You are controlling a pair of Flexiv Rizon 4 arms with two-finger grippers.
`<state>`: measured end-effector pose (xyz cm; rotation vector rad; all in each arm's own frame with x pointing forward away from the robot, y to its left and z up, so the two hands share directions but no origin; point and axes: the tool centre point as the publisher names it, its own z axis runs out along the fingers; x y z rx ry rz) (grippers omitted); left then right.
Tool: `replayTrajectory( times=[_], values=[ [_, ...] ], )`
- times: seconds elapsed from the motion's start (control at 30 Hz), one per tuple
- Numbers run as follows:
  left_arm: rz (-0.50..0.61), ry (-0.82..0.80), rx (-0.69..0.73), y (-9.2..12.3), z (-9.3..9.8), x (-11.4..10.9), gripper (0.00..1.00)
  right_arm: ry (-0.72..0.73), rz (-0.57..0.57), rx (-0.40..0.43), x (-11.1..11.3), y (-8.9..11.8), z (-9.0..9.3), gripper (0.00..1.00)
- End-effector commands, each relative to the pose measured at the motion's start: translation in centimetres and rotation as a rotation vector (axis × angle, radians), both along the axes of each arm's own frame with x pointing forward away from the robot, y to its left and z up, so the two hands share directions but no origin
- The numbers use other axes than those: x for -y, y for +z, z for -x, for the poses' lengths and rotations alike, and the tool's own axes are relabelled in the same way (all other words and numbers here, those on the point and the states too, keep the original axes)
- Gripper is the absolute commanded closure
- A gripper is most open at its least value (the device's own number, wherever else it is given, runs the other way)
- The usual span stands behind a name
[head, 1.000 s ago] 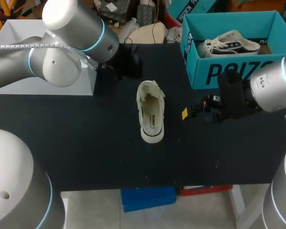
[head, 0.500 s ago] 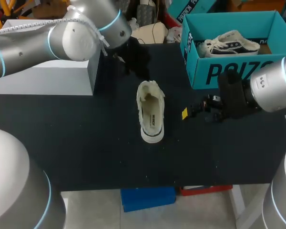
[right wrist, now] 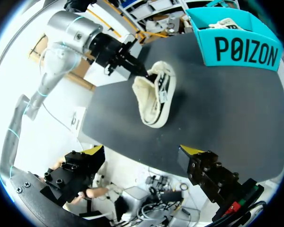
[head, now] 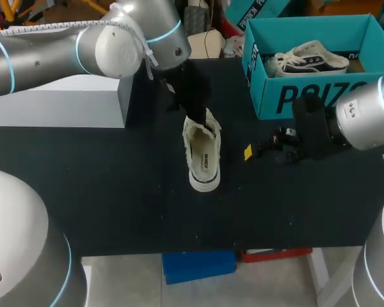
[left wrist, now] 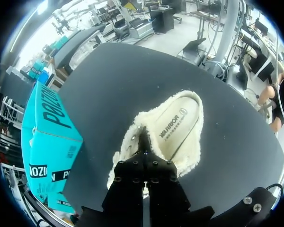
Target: Take the shoe out of the shoebox, open the shoe tongue, remove and reinsert the insole, then place the shoe into the shoebox
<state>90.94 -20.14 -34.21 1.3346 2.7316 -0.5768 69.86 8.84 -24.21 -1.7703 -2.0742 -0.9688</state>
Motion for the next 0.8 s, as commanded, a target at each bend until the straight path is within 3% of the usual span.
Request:
replayTrajectory(
  times=[0.03, 0.37, 0.6, 0.67, 0.8],
  values=[
    [0.014, 0.011, 0.014, -1.4, 0.6, 0.3, 1.0, -0.001, 0.003, -0.001, -0.1, 0.0, 0.0, 0.0],
    [0.047, 0.036, 0.054, -2.6, 1.1, 0.4, 1.0, -0.001, 0.003, -0.001, -0.1, 0.0, 0.0, 0.0],
    [0.05, -0.033, 0.104, 0.5, 1.3, -0.5, 1.0, -0.001, 0.003, -0.001, -0.1, 0.0, 0.0, 0.0],
    [0.015, -0.116, 0.137, 1.3, 1.6, -1.2, 0.82, -0.001, 0.003, -0.001, -0.1, 0.0, 0.0, 0.0],
    [-0.028, -0.236, 0.176, 2.2, 2.2, -2.5, 0.75, -0.001, 0.003, -0.001, -0.1, 0.0, 0.0, 0.0]
  ],
)
